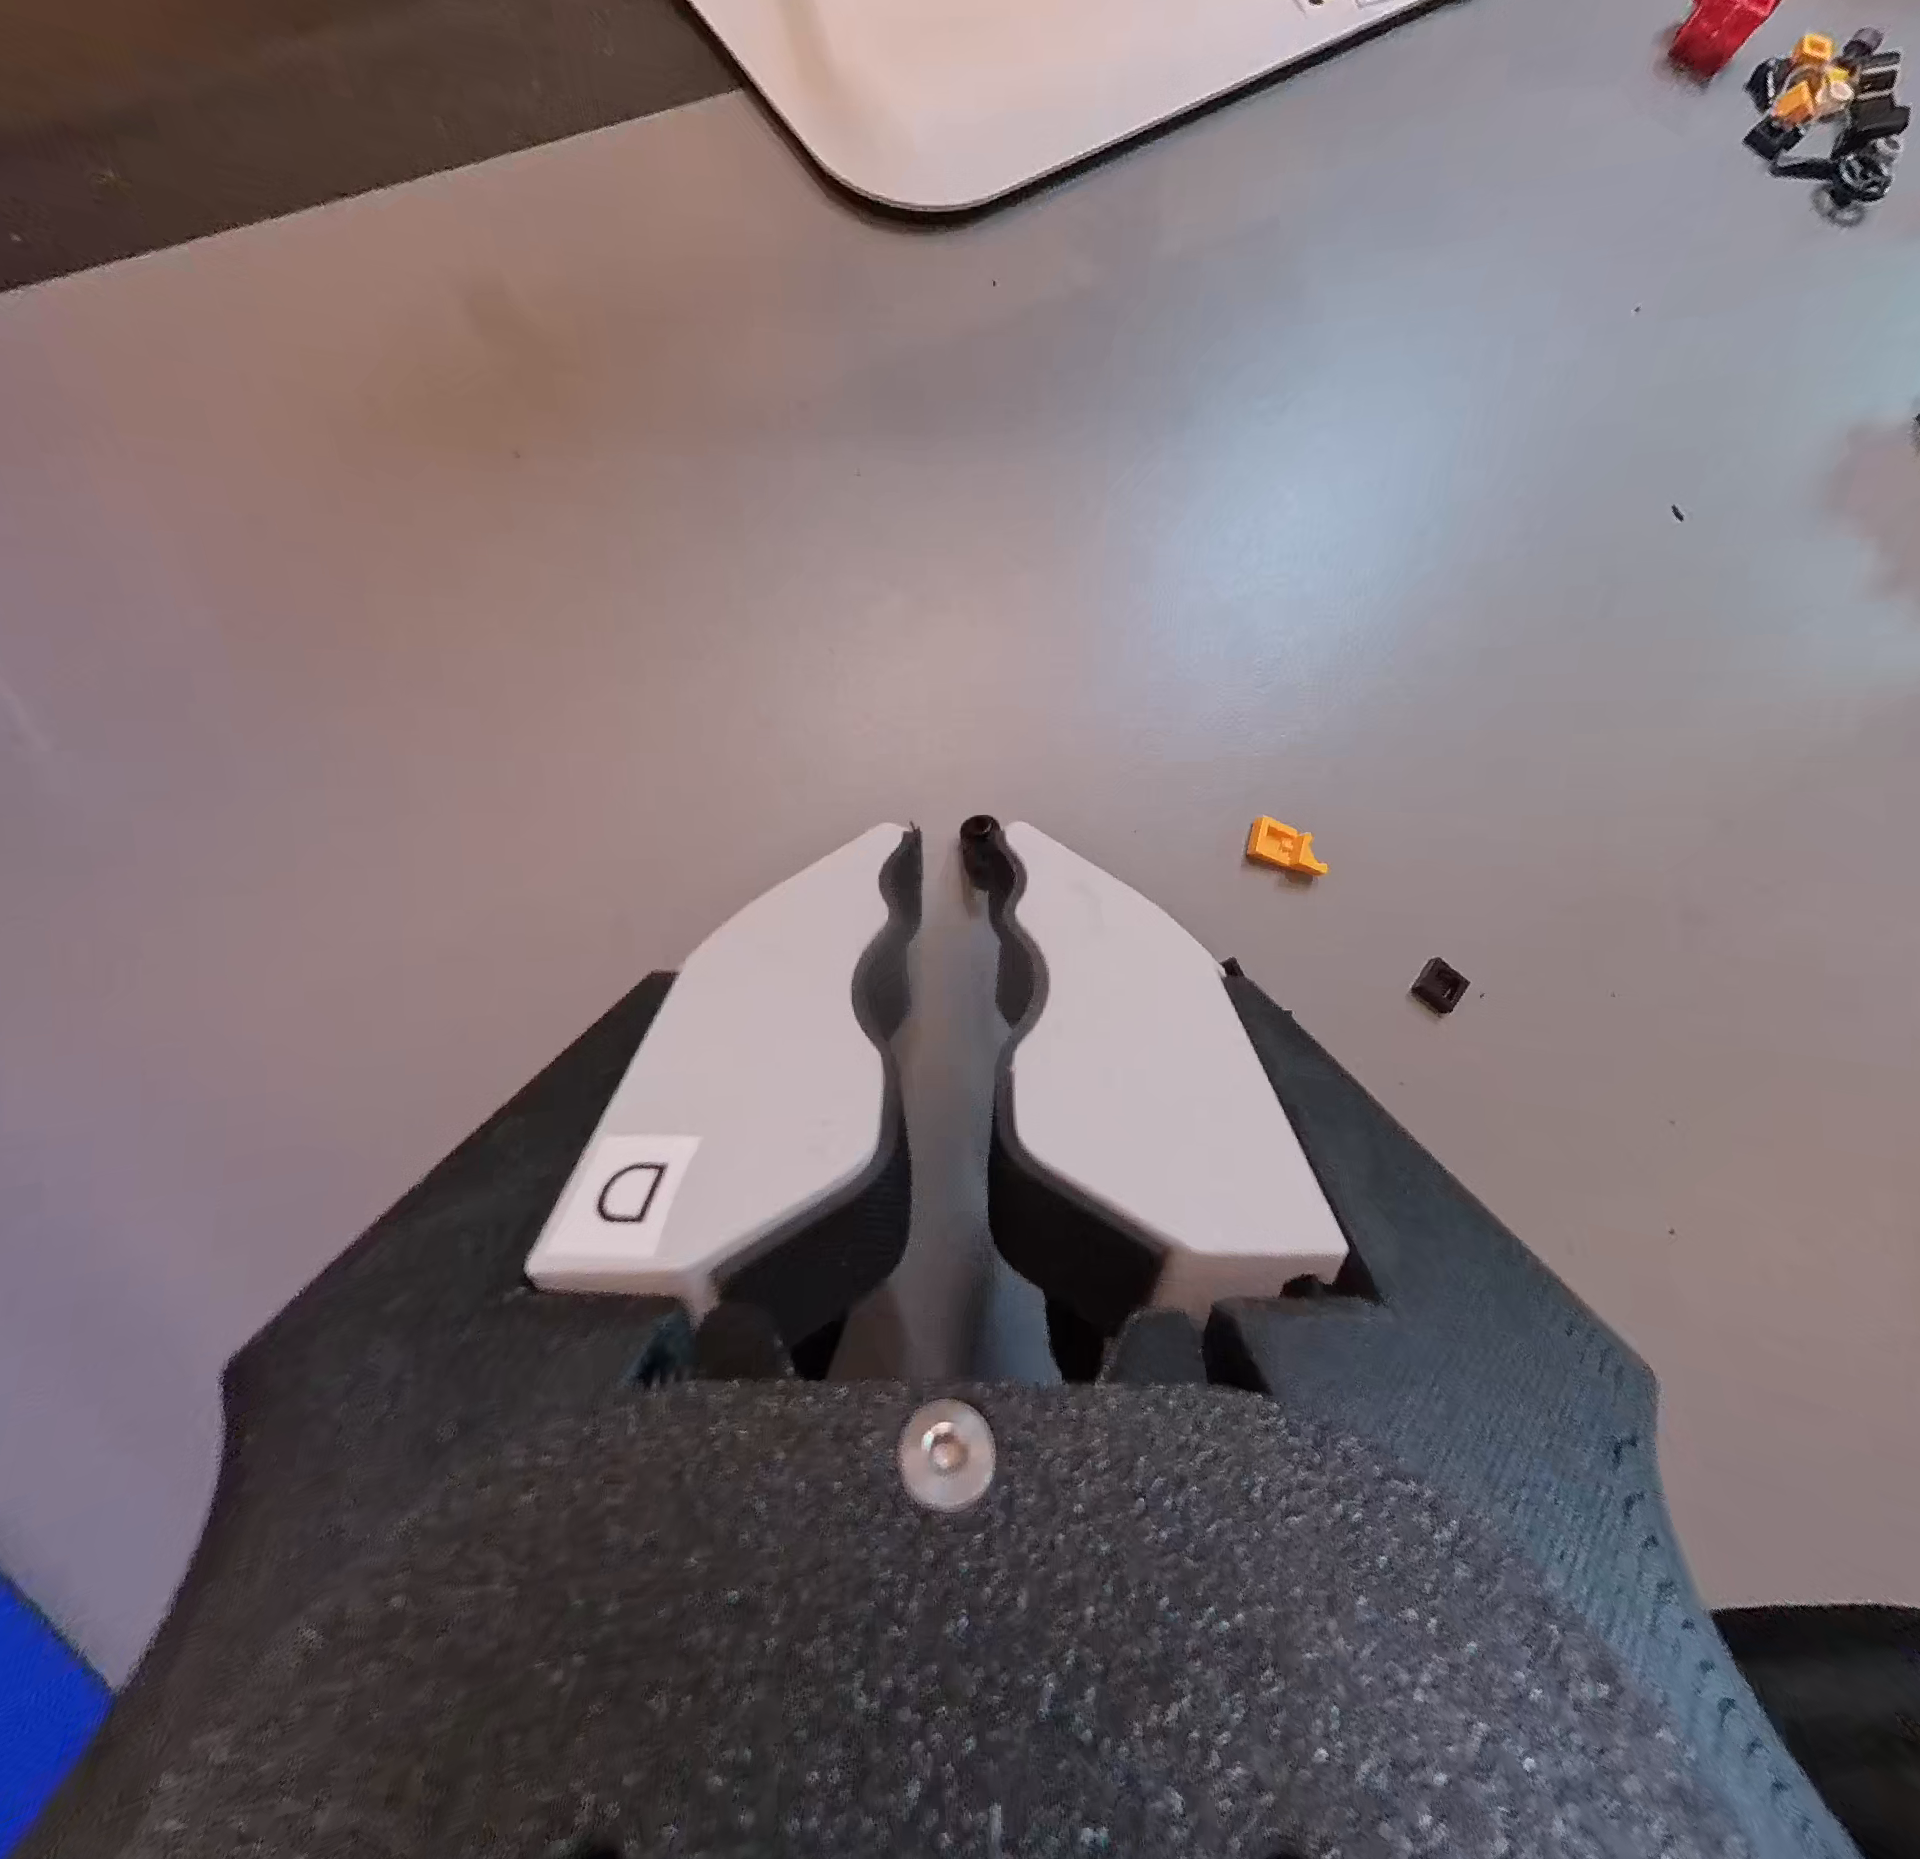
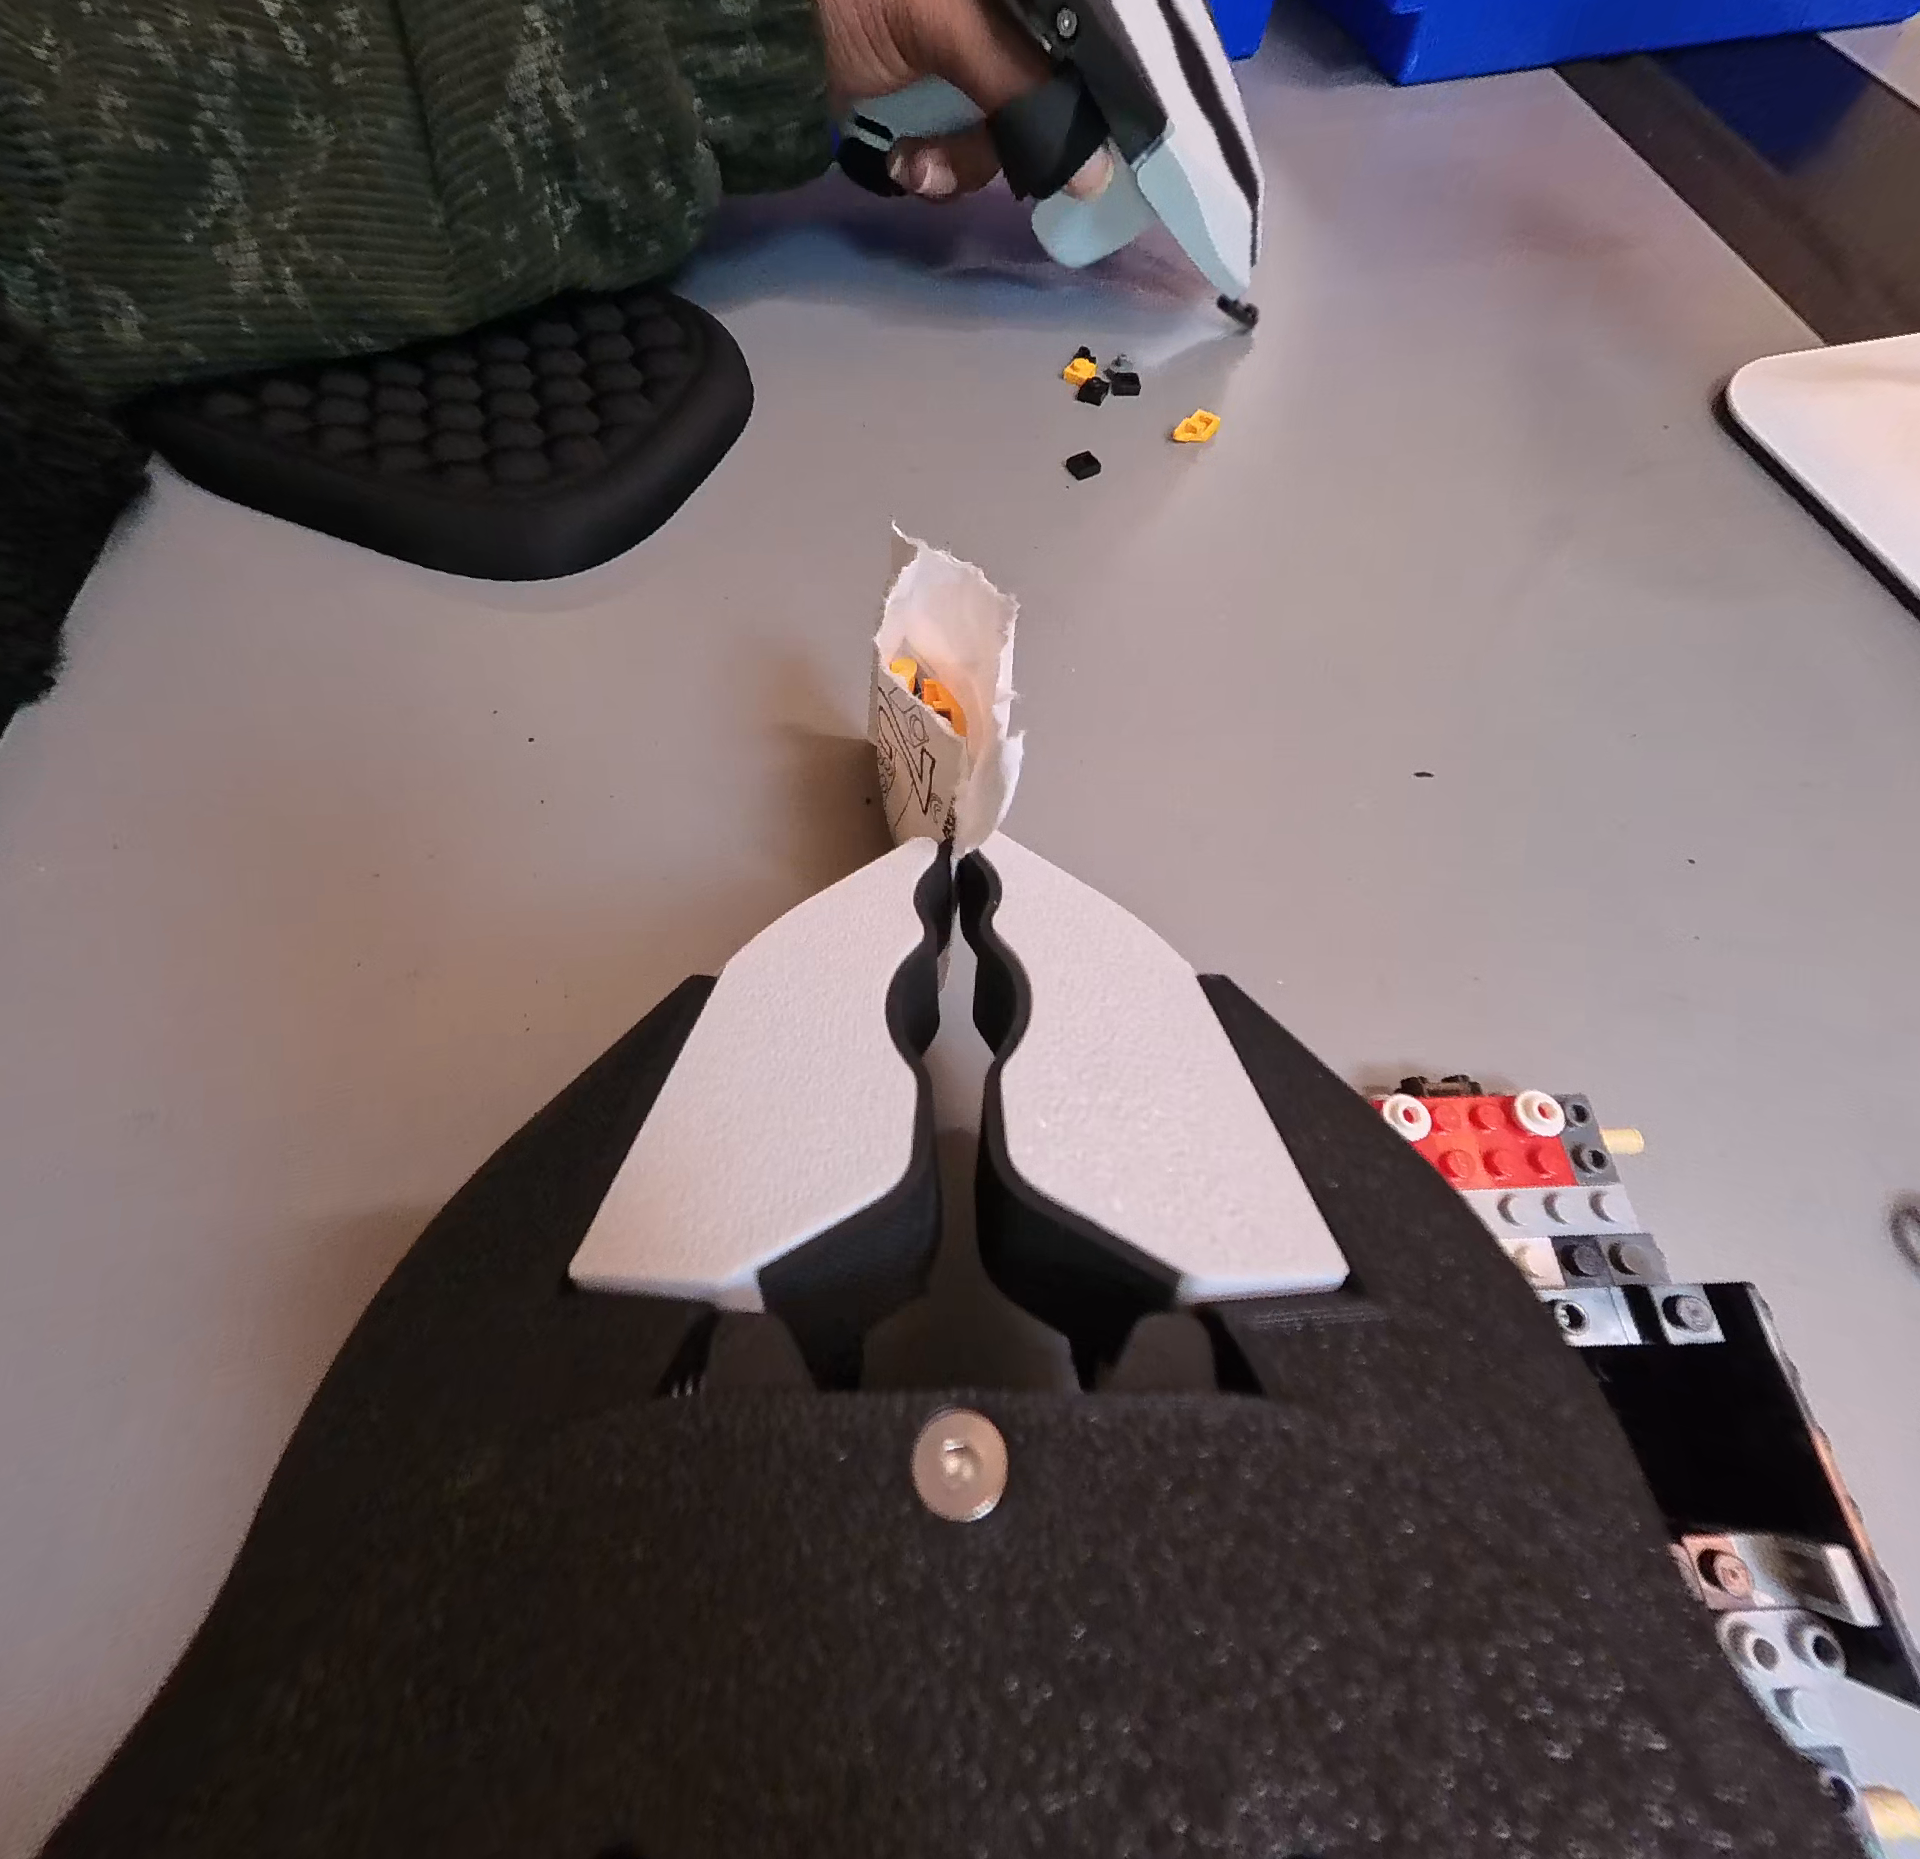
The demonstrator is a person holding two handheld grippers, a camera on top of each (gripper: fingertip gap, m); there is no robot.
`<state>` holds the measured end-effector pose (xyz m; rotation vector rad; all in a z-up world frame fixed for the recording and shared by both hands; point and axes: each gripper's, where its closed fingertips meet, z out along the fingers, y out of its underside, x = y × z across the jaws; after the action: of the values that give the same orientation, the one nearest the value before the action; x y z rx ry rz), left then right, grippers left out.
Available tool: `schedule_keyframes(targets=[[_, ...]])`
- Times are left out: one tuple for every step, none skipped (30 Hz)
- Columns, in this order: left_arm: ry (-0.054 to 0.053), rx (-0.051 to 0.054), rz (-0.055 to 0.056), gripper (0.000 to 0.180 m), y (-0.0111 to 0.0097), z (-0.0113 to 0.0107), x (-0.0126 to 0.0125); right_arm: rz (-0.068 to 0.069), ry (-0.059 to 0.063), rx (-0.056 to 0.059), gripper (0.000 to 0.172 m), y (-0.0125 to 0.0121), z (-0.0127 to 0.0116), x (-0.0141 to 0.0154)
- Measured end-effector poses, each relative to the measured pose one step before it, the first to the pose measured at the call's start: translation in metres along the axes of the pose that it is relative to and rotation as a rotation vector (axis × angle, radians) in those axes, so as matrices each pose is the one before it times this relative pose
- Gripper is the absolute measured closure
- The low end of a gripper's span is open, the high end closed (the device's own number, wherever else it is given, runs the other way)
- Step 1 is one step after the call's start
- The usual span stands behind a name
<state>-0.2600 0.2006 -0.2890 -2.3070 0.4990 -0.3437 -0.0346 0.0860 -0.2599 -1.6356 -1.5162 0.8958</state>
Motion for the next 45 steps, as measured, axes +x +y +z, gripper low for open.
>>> schedule_keyframes(targets=[[0.0024,-0.005,0.001,0.169,0.00088,0.00074,0.0005,-0.0005,-0.0001,-0.0004,0.171,-0.00007,0.0,-0.00018],[0.0029,-0.0029,0.0021,0.169,0.00042,0.00053,0.00071,-0.0002,-0.0001,-0.0004,0.171,0.0,0.00006,-0.00001],[0.0011,-0.002,0.0012,0.169,0.00026,0.00049,0.00045,0.0,-0.0004,0.0,0.171,0.00001,-0.00001,-0.00015],[0.0033,-0.0029,0.0019,0.168,0.00039,0.00026,0.00066,0.0005,-0.0007,0.0003,0.171,0.00001,-0.00006,-0.00001],[0.0052,-0.0009,0.0017,0.167,0.0003,0.00024,0.00092,0.0009,-0.0005,0.0001,0.171,-0.00001,0.00001,-0.00003],[0.0029,0.0022,-0.0011,0.167,-0.00021,-0.0002,0.00052,0.0004,-0.0001,-0.0003,0.171,0.00003,-0.00001,0.00006],[0.0023,0.0038,-0.001,0.167,-0.00055,-0.00055,0.00026,-0.0004,0.0001,-0.0003,0.171,0.00005,-0.00003,-0.00005],[0.0026,0.0064,-0.0005,0.167,-0.00102,-0.0008,0.00032,-0.0006,0.0003,-0.0003,0.171,0.0,0.00006,-0.00002],[0.006,0.0096,-0.0019,0.167,-0.0015,-0.00111,0.00087,-0.0004,0.0002,0.0,0.171,0.0,0.0,0.00005],[0.0133,0.0111,-0.0061,0.166,-0.00167,-0.00112,0.00174,0.0003,-0.0006,0.0002,0.171,-0.00003,0.00002,-0.0001],[0.0167,0.0128,-0.0092,0.165,-0.0018,-0.00104,0.00224,0.0005,-0.0004,0.0002,0.171,-0.00003,0.00002,-0.00008],[0.0123,0.0094,-0.0081,0.165,-0.00127,-0.00063,0.00167,0.0002,0.0001,0.0,0.171,0.0,0.0,-0.00001],[0.0037,0.0016,-0.0022,0.164,-0.00018,-0.0001,0.00052,-0.0001,0.0002,-0.0002,0.171,-0.00003,0.00008,0.00002],[-0.0018,-0.0057,0.0039,0.164,0.00105,0.00055,-0.00014,-0.0007,0.0002,0.0001,0.171,-0.00001,0.0,-0.00013],[0.0006,-0.0087,0.0036,0.163,0.00137,0.00107,0.00037,-0.0006,-0.0001,-0.0002,0.171,-0.00002,0.00007,-0.00007],[0.0063,-0.0099,0.0022,0.162,0.0016,0.00138,0.00137,-0.0004,0.0002,-0.0004,0.171,0.00005,-0.00003,-0.00005],[0.008,-0.0116,0.0032,0.162,0.00181,0.0013,0.00173,-0.0004,0.0001,-0.0002,0.171,-0.00006,-0.00006,0.00005],[0.0119,-0.0095,0.008,0.162,0.00138,0.00102,0.00254,-0.0001,0.0001,-0.0004,0.171,0.00006,-0.00003,0.00003],[0.0169,-0.0027,0.0107,0.162,0.0003,0.00064,0.00342,0.0,-0.0001,-0.0003,0.171,0.00003,-0.00002,-0.00001],[0.0173,-0.0014,0.0132,0.162,-0.00017,0.00033,0.00393,0.0001,-0.0004,0.0001,0.171,-0.00001,0.0,-0.00007],[0.0169,0.0027,0.0153,0.162,-0.00074,0.00006,0.00421,0.0005,-0.0005,0.0003,0.171,0.00005,0.00007,0.00001],[0.016,0.0035,0.0115,0.161,-0.00087,0.00007,0.00407,0.0,-0.0001,-0.0001,0.171,0.00001,-0.00001,-0.00001],[0.0154,0.0053,0.0045,0.159,-0.00115,0.00002,0.00361,-0.0008,0.0006,-0.0003,0.171,0.00005,-0.00003,0.00004],[0.0294,0.0155,-0.0003,0.158,-0.00257,-0.00043,0.00517,-0.0007,0.0006,0.0,0.171,0.00001,-0.00001,-0.00008],[0.0283,0.0198,-0.006,0.157,-0.00308,-0.00074,0.00468,-0.0006,-0.0001,-0.0005,0.171,-0.00007,0.0,-0.00008],[0.0204,0.0182,-0.0074,0.156,-0.00304,-0.00107,0.00304,-0.0013,0.0004,-0.0008,0.171,-0.00002,-0.00003,-0.00006],[0.0169,0.0154,-0.0017,0.156,-0.00249,-0.0011,0.00247,-0.0016,0.0006,-0.0006,0.171,0.00004,0.00003,-0.00012],[0.0132,0.0082,0.0051,0.156,-0.00139,-0.00064,0.00229,-0.0008,0.0002,-0.0002,0.171,-0.0001,0.00002,-0.00003],[0.0045,-0.0054,0.0096,0.156,0.0008,0.0001,0.00129,0.0001,0.0,0.0,0.171,0.00009,0.00004,-0.00011],[-0.0019,-0.0158,0.0115,0.156,0.00241,0.00119,0.0007,0.0001,-0.0002,0.0,0.171,0.0,0.0,0.00007],[-0.0051,-0.0195,0.0121,0.156,0.00304,0.00198,0.00024,0.0,0.0004,0.0001,0.171,0.00003,-0.00008,0.00005],[-0.0104,-0.0214,0.012,0.157,0.00322,0.00266,-0.00031,0.0002,-0.0002,0.0002,0.171,-0.00003,0.00002,-0.00003],[-0.0138,-0.0252,0.011,0.157,0.00381,0.003,-0.00081,0.0001,-0.0003,0.0001,0.171,-0.00006,0.00009,-0.00015],[-0.0092,-0.0254,0.0114,0.157,0.00372,0.00299,-0.00003,-0.0005,0.0004,-0.0001,0.171,0.00002,-0.00001,0.0001],[0.003,-0.0225,0.0124,0.157,0.00332,0.00261,0.00193,-0.0005,0.0006,-0.0005,0.171,0.00007,-0.00004,0.00001],[0.0121,-0.0161,0.0118,0.157,0.00235,0.00188,0.0034,0.0,0.0002,-0.0003,0.171,0.00004,-0.00002,0.00003],[0.0143,-0.0109,0.0134,0.157,0.00125,0.00113,0.00387,-0.0001,0.0003,0.0,0.171,0.0,0.0,0.00005],[-0.0031,-0.0147,0.0216,0.156,0.00168,0.00062,0.00165,-0.0002,0.0003,0.0,0.171,0.00006,-0.00009,0.00006],[-0.012,-0.013,0.0307,0.154,0.00146,0.00016,0.00054,-0.0002,0.0001,0.0001,0.171,0.00008,0.00006,0.00003],[-0.0024,-0.0041,0.0308,0.151,0.00014,-0.00011,0.00206,0.0,-0.0001,0.0001,0.171,-0.00001,0.0,-0.00002],[0.0037,0.0006,0.0179,0.15,-0.0006,-0.00009,0.00251,0.0006,-0.0003,0.0001,0.171,-0.00002,0.00001,0.00002],[0.0063,0.0015,0.0055,0.149,-0.00089,0.00004,0.00223,0.0006,-0.0005,0.0005,0.171,-0.00001,-0.00005,-0.0001],[-0.0006,-0.0028,-0.0008,0.149,-0.00011,0.00018,0.00052,0.0001,-0.0001,0.0001,0.171,-0.00002,0.00001,0.00008],[-0.0006,-0.0061,0.0007,0.149,0.00069,0.00012,0.00023,-0.0002,-0.0001,-0.0001,0.171,0.00002,-0.00001,-0.00009],[0.0042,-0.0022,0.004,0.149,0.00041,0.00036,0.00084,-0.0002,0.0001,-0.0001,0.171,0.00002,-0.00001,0.00003]])
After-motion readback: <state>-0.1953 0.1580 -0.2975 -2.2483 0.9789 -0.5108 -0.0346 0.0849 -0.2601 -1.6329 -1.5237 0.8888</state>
